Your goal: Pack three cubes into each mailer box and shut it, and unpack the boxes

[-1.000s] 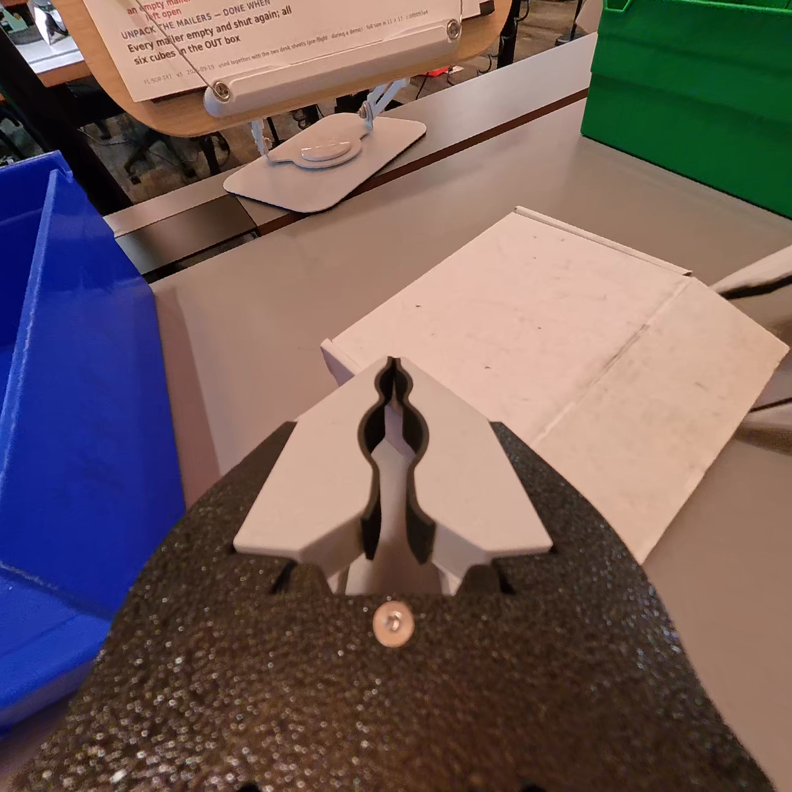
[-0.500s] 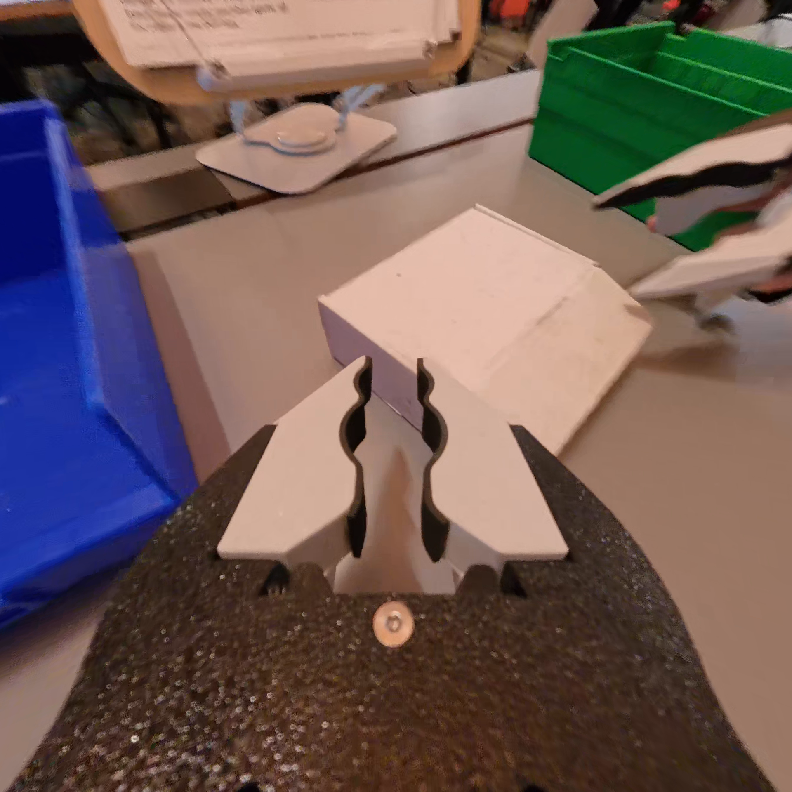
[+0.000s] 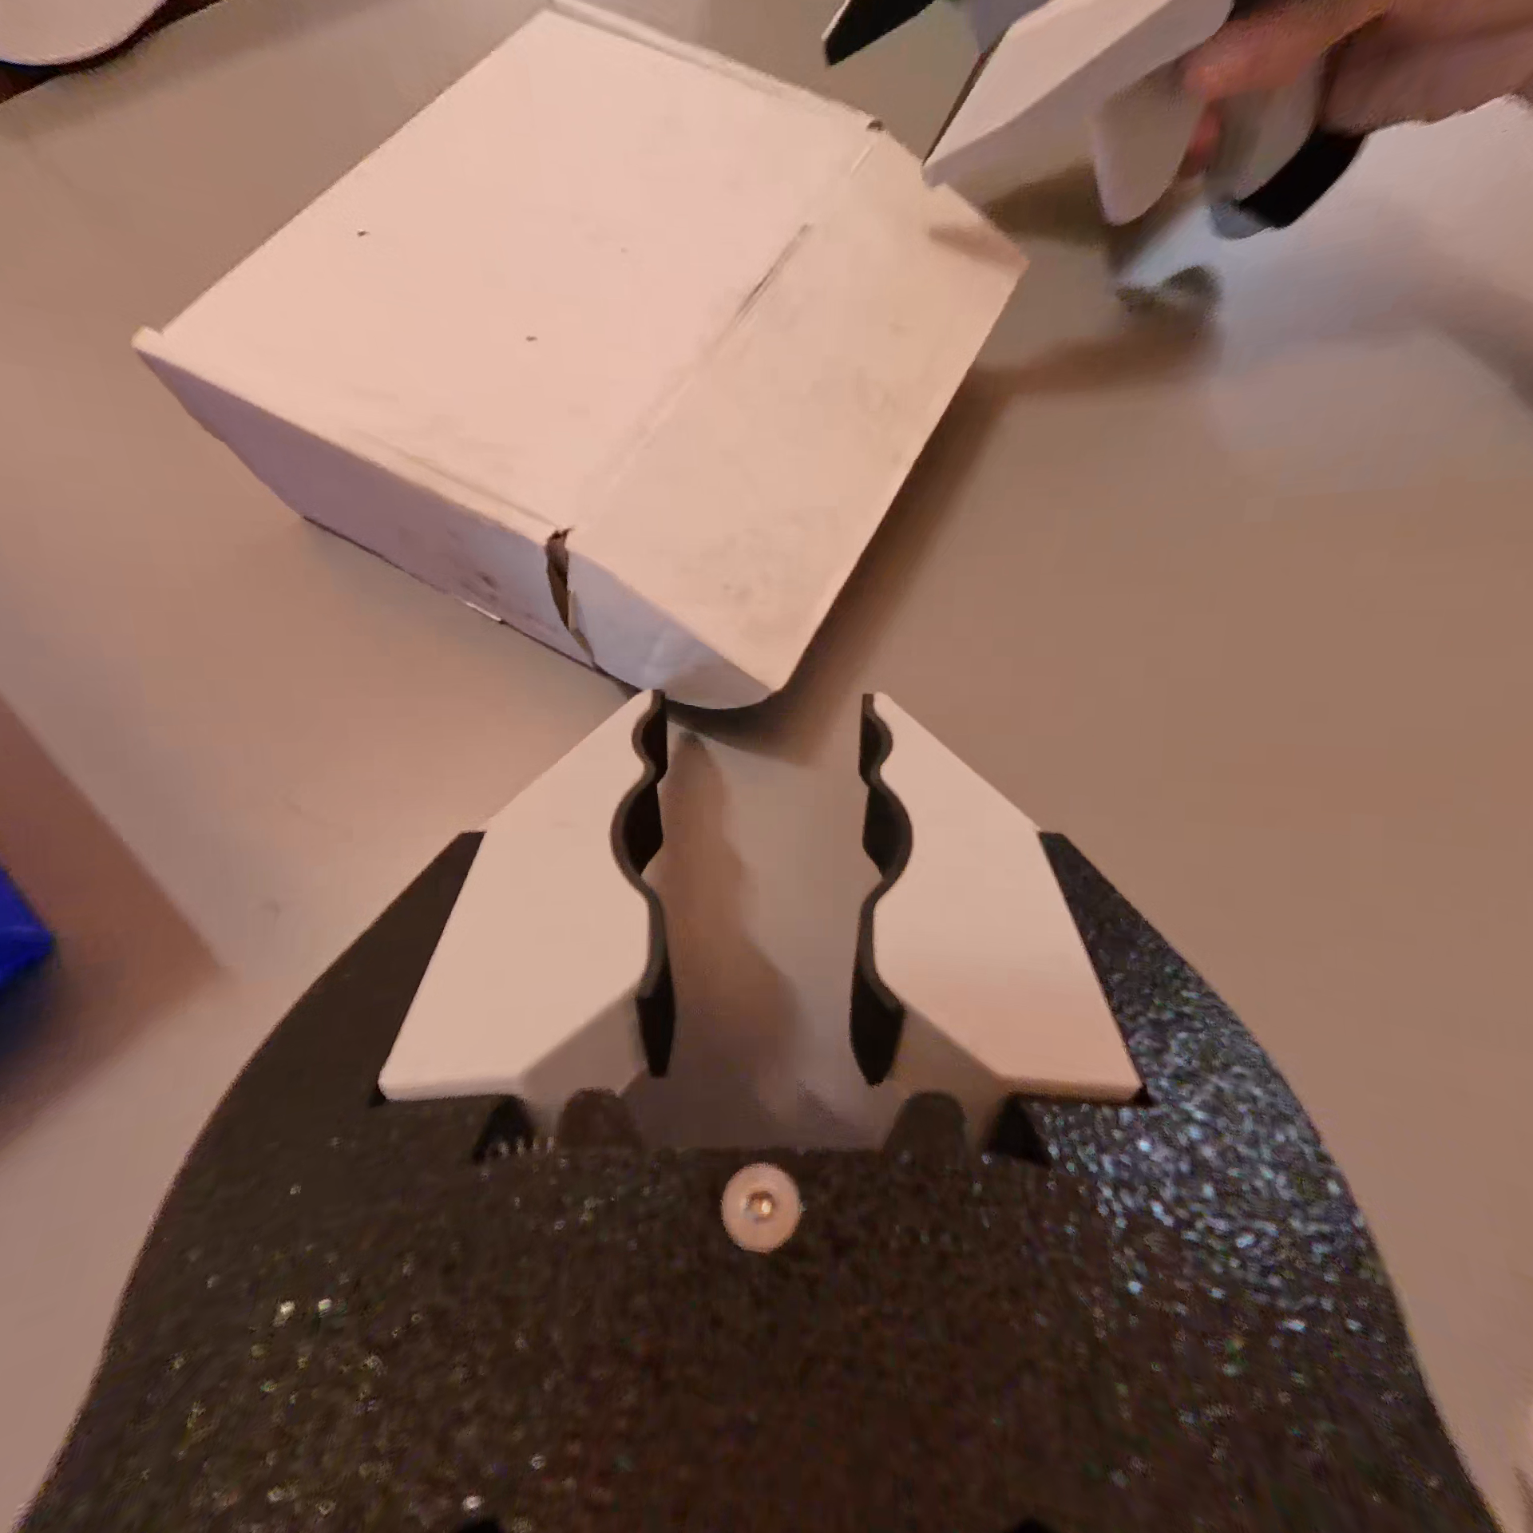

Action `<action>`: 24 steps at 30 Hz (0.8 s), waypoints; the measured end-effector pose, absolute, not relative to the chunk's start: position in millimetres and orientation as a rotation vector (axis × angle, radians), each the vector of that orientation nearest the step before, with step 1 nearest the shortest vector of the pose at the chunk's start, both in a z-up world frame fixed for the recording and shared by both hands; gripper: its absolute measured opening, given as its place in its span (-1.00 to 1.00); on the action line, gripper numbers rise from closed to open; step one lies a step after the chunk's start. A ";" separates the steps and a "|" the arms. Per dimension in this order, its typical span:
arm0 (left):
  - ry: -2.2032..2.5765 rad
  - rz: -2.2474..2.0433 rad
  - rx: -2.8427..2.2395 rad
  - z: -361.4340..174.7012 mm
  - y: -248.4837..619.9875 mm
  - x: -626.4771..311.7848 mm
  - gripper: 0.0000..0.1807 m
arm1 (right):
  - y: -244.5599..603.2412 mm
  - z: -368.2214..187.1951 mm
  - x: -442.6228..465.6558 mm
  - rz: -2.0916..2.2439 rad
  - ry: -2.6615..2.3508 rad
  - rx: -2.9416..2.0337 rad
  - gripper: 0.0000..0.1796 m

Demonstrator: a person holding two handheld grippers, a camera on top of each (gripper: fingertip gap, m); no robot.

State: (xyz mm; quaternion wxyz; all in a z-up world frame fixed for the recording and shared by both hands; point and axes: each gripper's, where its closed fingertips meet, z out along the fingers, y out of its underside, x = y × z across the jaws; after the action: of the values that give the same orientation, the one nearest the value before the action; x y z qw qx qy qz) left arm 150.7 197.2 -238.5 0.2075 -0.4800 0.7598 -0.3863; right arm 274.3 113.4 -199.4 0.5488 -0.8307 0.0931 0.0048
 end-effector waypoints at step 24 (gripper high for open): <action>2.118 -1.187 -1.342 -235.8 207.5 162.7 -0.42 | 119.5 -207.6 262.2 0.048 0.162 -1.980 -0.40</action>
State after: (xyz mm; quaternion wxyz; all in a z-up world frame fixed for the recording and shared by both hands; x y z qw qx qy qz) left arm 162.7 207.5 -235.8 0.1828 -0.4757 0.7505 -0.4207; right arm 262.2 119.5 -207.6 0.5457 -0.8350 0.0682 0.0204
